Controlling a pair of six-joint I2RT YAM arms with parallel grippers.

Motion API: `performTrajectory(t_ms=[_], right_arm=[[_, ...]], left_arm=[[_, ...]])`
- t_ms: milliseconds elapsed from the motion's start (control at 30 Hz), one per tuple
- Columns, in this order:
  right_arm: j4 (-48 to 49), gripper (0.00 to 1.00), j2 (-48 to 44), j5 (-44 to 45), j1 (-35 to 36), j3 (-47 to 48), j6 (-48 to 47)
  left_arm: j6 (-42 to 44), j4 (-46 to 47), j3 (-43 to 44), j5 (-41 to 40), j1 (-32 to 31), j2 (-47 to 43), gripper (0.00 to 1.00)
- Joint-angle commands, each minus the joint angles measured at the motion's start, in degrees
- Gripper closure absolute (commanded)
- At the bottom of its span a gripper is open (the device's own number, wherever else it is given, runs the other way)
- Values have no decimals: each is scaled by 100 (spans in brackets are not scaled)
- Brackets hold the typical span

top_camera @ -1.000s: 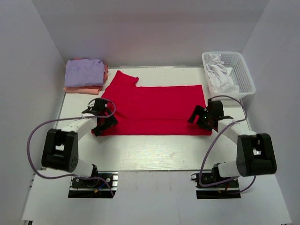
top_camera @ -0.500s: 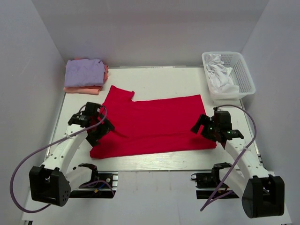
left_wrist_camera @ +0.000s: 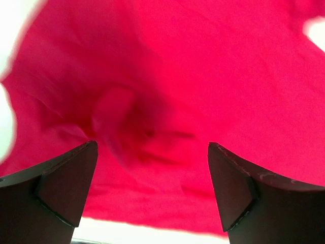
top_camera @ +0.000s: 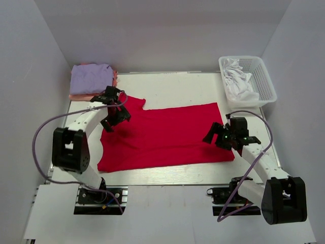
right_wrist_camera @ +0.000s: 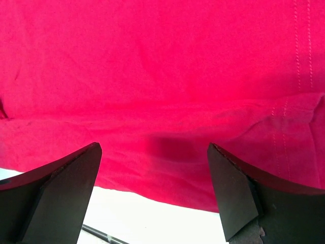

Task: Fold and stack the t-shirts
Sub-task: Fold the flattened tshirt in 1/3 of the way

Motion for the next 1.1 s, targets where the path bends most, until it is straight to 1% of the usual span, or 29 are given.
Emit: performTrajectory(t_ms=[0,67,100,167,200,233,267,300,333,367,400,433,500,567,600,633,667,700,733,833,967,1033,1067], right_arm=[[244,10,42,-219,1,248,-122],[271,10,94,-237,-8,221,-131],[262,10,103,-263,-8,265,-139],[236,10,130,-272,-8,256,-157],[253,10,138,-272,9,247,-157],[262,10,130,-220,-8,247,-157],[219,10,130,-202,-8,239,-166],[227,10,147,-193,-8,256,-166],[201,10,147,-175,-17,282,-166],[175,10,147,-175,-8,291,-166],[166,10,147,-141,1,300,-157],[166,10,147,-114,-17,300,-166],[122,10,130,-96,1,317,-157],[104,10,130,-79,-8,309,-157],[95,10,121,-79,-8,318,-157],[104,10,121,-87,1,309,-157],[104,10,147,-96,-8,326,-157],[130,10,139,-105,-8,318,-157],[122,10,121,-122,-17,318,-157],[122,10,130,-167,-8,318,-131],[104,10,95,-263,1,300,-236],[122,10,68,-281,-8,292,-263],[139,10,60,-307,-8,265,-263]], left_arm=[[52,-179,364,-1092,-9,375,2],[-35,-510,522,-1321,-9,613,5],[-106,-617,575,-1557,-9,788,7],[-168,-715,575,-1665,-9,860,8],[-168,-567,428,-1665,-9,860,8],[-46,-383,313,-1517,-9,860,14],[251,-172,207,-1150,-9,790,17],[384,283,-29,-964,-9,720,19],[499,487,-144,-806,-9,650,27],[700,681,-328,-508,-9,536,31],[763,987,-417,-418,-9,535,35],[851,1103,-479,-339,-9,456,44],[957,1157,-541,-268,-9,456,58],[957,1157,-541,-346,-9,456,82],[957,1096,-541,-347,52,456,92],[957,1096,-541,-295,52,456,100],[1044,1209,-541,-242,52,456,100],[1332,1358,-602,-163,52,386,100],[1526,1795,-672,177,52,316,100],[2020,2534,-1041,863,104,-79,100],[2477,2756,-1305,998,105,-607,100],[2478,2809,-1498,779,105,-976,100],[2417,2810,-1551,569,105,-1055,95]])
